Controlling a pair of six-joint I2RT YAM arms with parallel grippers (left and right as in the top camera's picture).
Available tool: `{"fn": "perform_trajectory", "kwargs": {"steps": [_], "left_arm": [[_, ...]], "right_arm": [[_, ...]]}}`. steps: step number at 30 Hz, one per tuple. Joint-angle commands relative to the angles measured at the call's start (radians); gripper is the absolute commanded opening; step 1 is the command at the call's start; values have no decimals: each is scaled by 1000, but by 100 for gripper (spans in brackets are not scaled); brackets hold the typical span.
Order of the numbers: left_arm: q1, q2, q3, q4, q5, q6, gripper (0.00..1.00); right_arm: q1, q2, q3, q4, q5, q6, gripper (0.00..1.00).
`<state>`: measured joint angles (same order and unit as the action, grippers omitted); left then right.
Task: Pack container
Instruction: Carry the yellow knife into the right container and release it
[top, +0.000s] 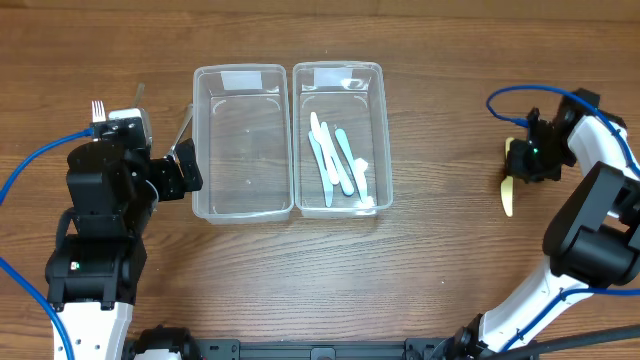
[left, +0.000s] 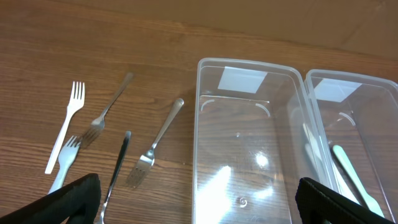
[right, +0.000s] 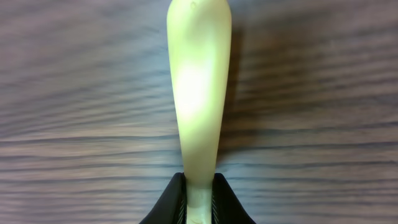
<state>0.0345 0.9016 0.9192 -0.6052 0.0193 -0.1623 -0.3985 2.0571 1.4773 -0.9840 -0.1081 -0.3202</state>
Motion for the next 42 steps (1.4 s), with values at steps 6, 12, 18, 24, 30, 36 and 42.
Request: {"fn": "perform_trajectory", "kwargs": {"steps": [6,12,18,24,30,36,42], "left_arm": [[5,0,26,3,7,5,100],[5,-2,26,-18,6,6,100],[5,-16,26,-35,3,6,100],[5,-19,26,-71,3,5,100],[5,-19,26,-82,3,5,100],[5,-5,25,-96,-3,6,100],[5,-29,75,-157,-38,74,100]], "right_arm": [[299,-333,212,-130,14,160,4],[603,-383,401,-254,115,320,4],[772,-274,391,-252,105,475,4],[862,-24,391,-249,58,478,4],[909,44,391,-213,58,477,34],[910,23,466,-225,120,478,55],[853,-145,773,-324,243,478,88]]}}
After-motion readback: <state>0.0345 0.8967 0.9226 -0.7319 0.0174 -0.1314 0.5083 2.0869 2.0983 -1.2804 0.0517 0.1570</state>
